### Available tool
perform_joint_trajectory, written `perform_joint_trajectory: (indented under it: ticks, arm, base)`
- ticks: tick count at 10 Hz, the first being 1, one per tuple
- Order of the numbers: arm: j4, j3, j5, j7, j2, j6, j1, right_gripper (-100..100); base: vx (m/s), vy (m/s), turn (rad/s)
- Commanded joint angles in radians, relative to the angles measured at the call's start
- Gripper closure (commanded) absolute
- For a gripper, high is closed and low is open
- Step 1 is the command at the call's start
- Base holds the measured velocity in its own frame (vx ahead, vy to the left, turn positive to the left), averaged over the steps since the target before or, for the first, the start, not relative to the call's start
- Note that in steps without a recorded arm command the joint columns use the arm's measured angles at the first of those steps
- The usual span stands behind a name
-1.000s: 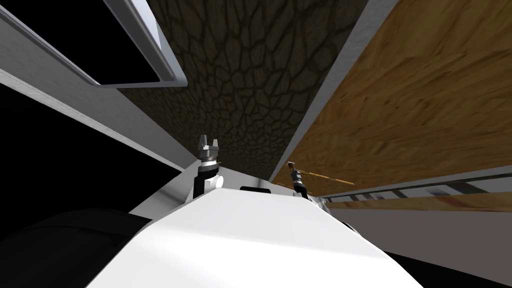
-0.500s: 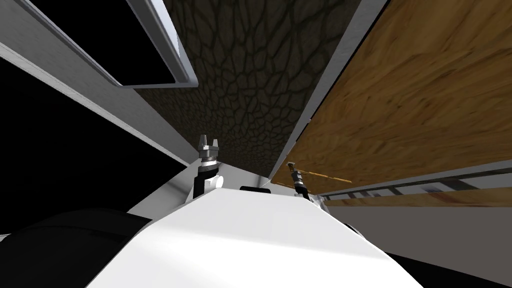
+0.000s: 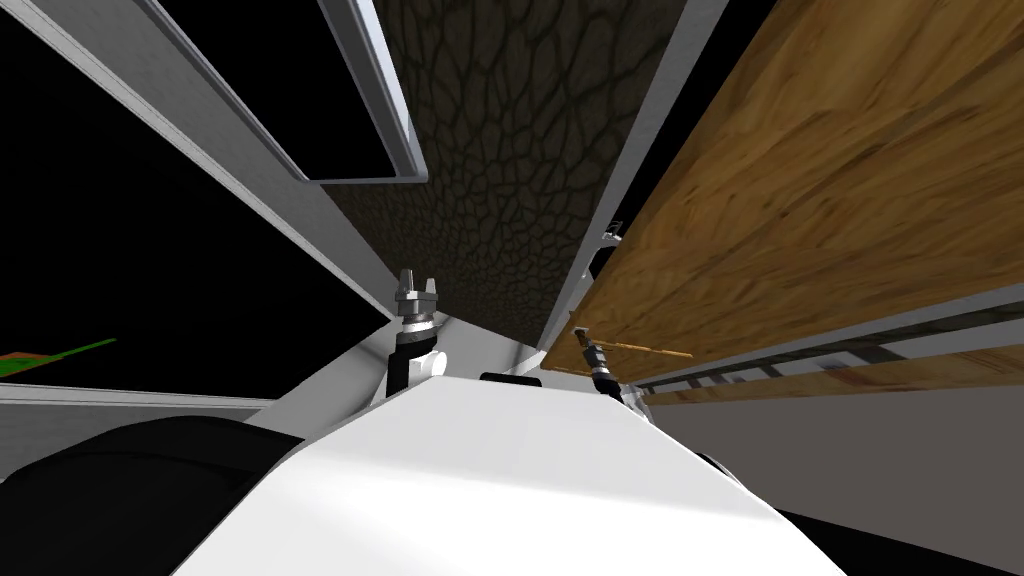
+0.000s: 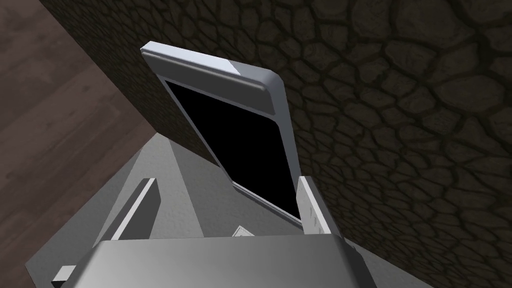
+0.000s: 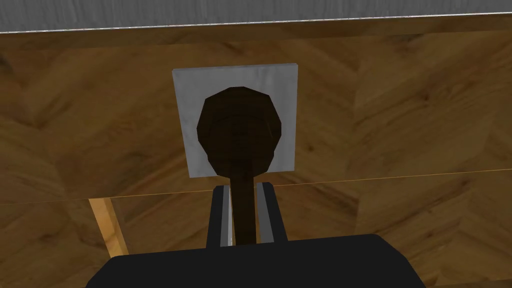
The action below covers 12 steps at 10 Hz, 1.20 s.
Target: Pull the door open
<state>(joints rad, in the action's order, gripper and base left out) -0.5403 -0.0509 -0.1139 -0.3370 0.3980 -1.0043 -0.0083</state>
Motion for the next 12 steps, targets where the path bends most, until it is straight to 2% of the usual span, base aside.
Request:
perform_joint_trajectory:
  ticks: [1, 2, 3, 4, 6, 7, 8, 10, 11, 12]
  arm:
    - [0.000, 0.000, 0.000, 0.000, 0.000, 0.000, 0.000, 100]
    - [0.006, -0.016, 0.006, -0.019, 0.013, -0.032, 0.020, 100]
    - [0.007, -0.019, 0.008, -0.023, 0.017, -0.040, 0.025, 100]
    - [0.011, -0.030, 0.012, -0.038, 0.030, -0.067, 0.040, 100]
    - [0.016, -0.045, 0.017, -0.059, 0.050, -0.105, 0.063, 100]
    - [0.017, -0.049, 0.018, -0.064, 0.054, -0.115, 0.068, 100]
    - [0.020, -0.059, 0.022, -0.077, 0.067, -0.140, 0.082, 100]
    - [0.021, -0.062, 0.023, -0.081, 0.070, -0.147, 0.086, 100]
    - [0.023, -0.068, 0.025, -0.089, 0.077, -0.162, 0.095, 100]
    - [0.015, -0.066, 0.025, -0.083, 0.071, -0.145, 0.094, 100]
  base:
    - [-0.121, -0.042, 0.031]
    - [-0.159, -0.045, 0.140]
    - [-0.219, -0.082, 0.173]
    - [-0.234, -0.081, 0.159]
    - [-0.220, -0.054, 0.156]
    - [-0.173, -0.054, 0.091]
    - [-0.189, -0.088, 0.161]
    - [-0.115, -0.039, 0.052]
    - [-0.106, -0.028, 0.079]
    - [-0.051, -0.017, 0.021]
